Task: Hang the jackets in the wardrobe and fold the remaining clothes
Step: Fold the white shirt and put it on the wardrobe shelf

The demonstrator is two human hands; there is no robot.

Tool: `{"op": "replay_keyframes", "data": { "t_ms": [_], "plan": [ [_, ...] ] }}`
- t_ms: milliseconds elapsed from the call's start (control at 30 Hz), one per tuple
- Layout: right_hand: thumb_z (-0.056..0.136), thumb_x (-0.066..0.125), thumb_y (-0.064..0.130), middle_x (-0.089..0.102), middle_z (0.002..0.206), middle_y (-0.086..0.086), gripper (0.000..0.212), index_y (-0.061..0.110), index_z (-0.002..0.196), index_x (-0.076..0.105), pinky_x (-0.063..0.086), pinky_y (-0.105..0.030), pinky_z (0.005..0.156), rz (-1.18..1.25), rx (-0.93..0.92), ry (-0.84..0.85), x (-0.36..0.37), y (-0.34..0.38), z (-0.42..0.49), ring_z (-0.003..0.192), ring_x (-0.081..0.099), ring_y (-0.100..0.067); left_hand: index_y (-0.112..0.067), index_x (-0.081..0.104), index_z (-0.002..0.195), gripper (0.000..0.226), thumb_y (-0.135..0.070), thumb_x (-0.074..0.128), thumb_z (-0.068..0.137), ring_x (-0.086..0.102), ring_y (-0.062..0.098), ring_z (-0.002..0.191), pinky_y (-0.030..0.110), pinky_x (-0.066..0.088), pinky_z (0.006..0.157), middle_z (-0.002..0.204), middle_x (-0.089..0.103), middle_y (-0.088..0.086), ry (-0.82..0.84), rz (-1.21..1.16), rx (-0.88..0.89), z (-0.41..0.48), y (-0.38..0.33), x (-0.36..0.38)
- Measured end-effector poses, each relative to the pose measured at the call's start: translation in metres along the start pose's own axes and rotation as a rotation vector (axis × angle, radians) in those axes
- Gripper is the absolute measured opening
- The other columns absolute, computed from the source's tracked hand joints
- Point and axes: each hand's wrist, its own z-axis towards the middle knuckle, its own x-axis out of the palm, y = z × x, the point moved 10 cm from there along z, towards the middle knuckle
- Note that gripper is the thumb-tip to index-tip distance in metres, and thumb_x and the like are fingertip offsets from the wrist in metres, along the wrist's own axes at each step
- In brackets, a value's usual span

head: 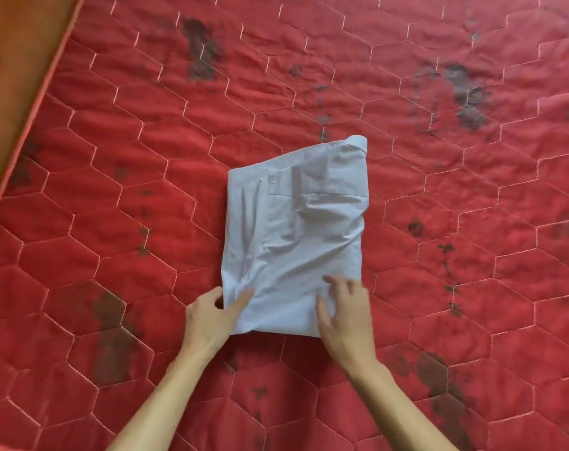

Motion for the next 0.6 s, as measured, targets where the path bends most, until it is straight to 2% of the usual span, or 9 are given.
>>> {"op": "replay_keyframes", "data": {
  "t_ms": [67,167,233,300,333,400,433,500,600],
  "plan": [
    [0.087,0.067,0.023,0.05,0.122,-0.006,0.044,0.017,0.129,0.057,0.043,-0.038,0.095,-0.079,0.06,-0.074,-0.012,-0.015,0.003,0.11,0.047,-0.024,-0.01,0.068,0.072,0.04,-0.049,0.071,0.082,0.044,0.014,0.056,0.029,0.034,0.052,0.056,0.052,-0.008,0.037,0.059,0.025,0.004,0.007,0.007],
    [0.084,0.07,0.023,0.044,0.132,-0.008,0.052,0.015,0.132,0.052,0.045,-0.042,0.096,-0.167,0.086,-0.007,-0.006,-0.028,0.005,0.118,0.045,-0.029,0.001,0.068,0.085,0.058,-0.057,0.063,0.082,0.057,0.019,0.062,0.038,0.056,0.06,0.066,0.059,0.002,0.145,-0.067,-0.128,0.009,0.033,0.013],
    [0.083,0.069,0.019,0.043,0.135,-0.01,0.052,0.015,0.131,0.051,0.046,-0.043,0.095,-0.232,0.058,0.03,0.0,-0.03,0.006,0.119,0.044,-0.031,-0.002,0.067,0.085,0.049,-0.051,0.062,0.089,0.07,0.029,0.075,0.043,0.061,0.068,0.07,0.064,0.008,0.158,-0.027,-0.19,0.006,0.043,0.014],
    [0.082,0.069,0.014,0.043,0.134,-0.011,0.049,0.015,0.128,0.053,0.046,-0.042,0.094,-0.246,0.051,0.032,0.002,-0.031,0.008,0.118,0.045,-0.031,-0.012,0.063,0.092,0.021,-0.033,0.066,0.09,0.069,0.033,0.087,0.042,0.055,0.075,0.08,0.067,0.005,-0.007,0.136,-0.104,0.002,0.029,-0.002],
    [0.081,0.069,0.012,0.043,0.134,-0.011,0.048,0.016,0.126,0.054,0.046,-0.041,0.094,-0.247,0.048,0.028,0.003,-0.032,0.008,0.118,0.045,-0.031,-0.016,0.059,0.1,0.016,-0.02,0.067,0.087,0.066,0.032,0.089,0.042,0.052,0.077,0.09,0.065,0.004,-0.124,0.186,-0.033,-0.003,0.013,-0.011],
    [0.078,0.071,0.008,0.044,0.134,-0.012,0.045,0.017,0.119,0.058,0.047,-0.041,0.093,-0.255,0.026,0.024,0.006,-0.032,0.008,0.118,0.045,-0.032,-0.016,0.055,0.111,0.034,-0.002,0.063,0.082,0.061,0.029,0.09,0.042,0.05,0.076,0.107,0.058,0.006,-0.29,0.203,0.134,-0.012,-0.029,-0.018],
    [0.076,0.072,0.007,0.044,0.134,-0.012,0.044,0.017,0.117,0.059,0.048,-0.041,0.092,-0.258,0.013,0.025,0.007,-0.032,0.008,0.118,0.045,-0.032,-0.014,0.056,0.113,0.035,0.001,0.061,0.082,0.06,0.029,0.091,0.042,0.049,0.075,0.11,0.057,0.008,-0.323,0.182,0.201,-0.011,-0.049,-0.018],
    [0.076,0.073,0.007,0.044,0.133,-0.012,0.042,0.018,0.115,0.06,0.049,-0.041,0.091,-0.256,-0.002,0.033,0.007,-0.033,0.009,0.118,0.045,-0.031,-0.012,0.058,0.115,0.027,-0.006,0.058,0.089,0.061,0.03,0.095,0.042,0.049,0.079,0.113,0.058,0.01,-0.295,0.151,0.251,0.003,-0.074,-0.009],
    [0.077,0.074,0.008,0.045,0.133,-0.011,0.042,0.02,0.115,0.061,0.05,-0.043,0.091,-0.257,-0.012,0.056,0.006,-0.036,0.011,0.118,0.044,-0.031,-0.009,0.058,0.115,0.027,-0.029,0.055,0.097,0.061,0.034,0.103,0.044,0.049,0.087,0.111,0.064,0.013,-0.226,0.109,0.127,0.036,-0.085,0.001]
  ]
}}
